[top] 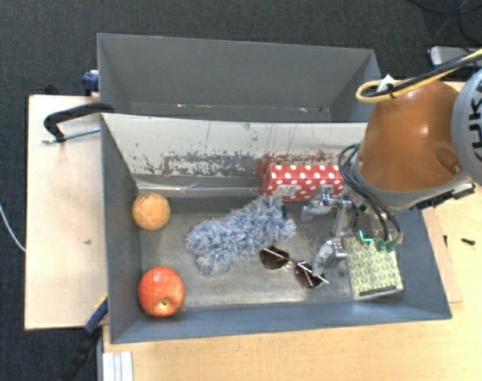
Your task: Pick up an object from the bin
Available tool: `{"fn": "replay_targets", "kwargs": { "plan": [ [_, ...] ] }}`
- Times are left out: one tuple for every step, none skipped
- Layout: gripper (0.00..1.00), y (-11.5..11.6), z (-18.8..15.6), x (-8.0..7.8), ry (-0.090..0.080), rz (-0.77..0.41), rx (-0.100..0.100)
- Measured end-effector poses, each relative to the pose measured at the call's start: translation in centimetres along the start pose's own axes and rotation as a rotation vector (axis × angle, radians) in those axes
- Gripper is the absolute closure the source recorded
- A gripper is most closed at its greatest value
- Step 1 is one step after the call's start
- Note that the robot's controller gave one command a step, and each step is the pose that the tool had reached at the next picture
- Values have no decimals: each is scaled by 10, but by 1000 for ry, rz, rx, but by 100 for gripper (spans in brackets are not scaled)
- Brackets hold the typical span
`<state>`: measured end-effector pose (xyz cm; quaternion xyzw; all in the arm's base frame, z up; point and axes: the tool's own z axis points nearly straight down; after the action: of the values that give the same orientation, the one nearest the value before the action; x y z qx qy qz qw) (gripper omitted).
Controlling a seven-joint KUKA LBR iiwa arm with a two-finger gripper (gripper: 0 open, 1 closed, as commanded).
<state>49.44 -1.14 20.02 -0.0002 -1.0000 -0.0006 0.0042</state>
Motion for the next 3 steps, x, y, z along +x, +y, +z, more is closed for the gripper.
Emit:
{"fn": "replay_targets", "kwargs": {
  "plan": [
    [0,0,-4,-2,-9,-1,0],
    [100,30,124,-14,-12,15,-1],
    [100,30,124,-14,-12,15,-1]
  ]
}}
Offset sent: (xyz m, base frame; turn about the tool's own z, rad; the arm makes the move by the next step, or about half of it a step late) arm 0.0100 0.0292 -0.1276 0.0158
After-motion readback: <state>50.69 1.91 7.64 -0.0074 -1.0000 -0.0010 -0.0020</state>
